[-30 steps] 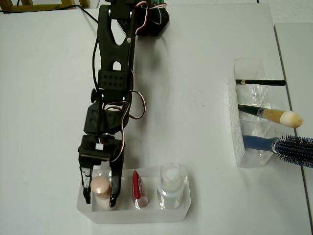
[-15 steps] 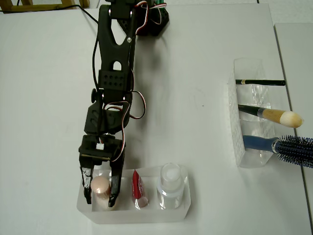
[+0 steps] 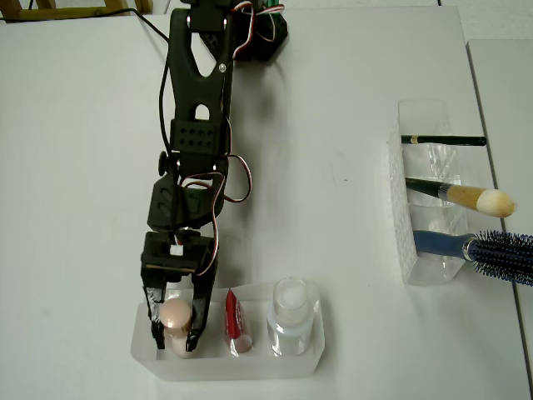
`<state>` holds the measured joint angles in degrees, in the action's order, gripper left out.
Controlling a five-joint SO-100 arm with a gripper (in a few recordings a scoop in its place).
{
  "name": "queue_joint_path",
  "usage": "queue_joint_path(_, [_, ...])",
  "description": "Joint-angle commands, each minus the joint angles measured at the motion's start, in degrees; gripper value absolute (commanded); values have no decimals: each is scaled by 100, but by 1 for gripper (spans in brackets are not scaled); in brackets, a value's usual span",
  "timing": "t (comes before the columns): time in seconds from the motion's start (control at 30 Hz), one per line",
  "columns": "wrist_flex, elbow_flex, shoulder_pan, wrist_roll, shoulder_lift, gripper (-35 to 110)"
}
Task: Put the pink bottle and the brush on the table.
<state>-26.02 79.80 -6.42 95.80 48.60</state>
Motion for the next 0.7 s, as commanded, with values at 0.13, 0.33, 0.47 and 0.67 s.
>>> queue_joint_path(0.13, [-79,-62,-123,-70,510,0])
queue_joint_path(0.33, [167,132,-132,-325,949,0])
queue_joint_path(0.47, [466,413,-132,-387,1477,0])
queue_joint_path(0.67, [861,729,-105,-413,2285,0])
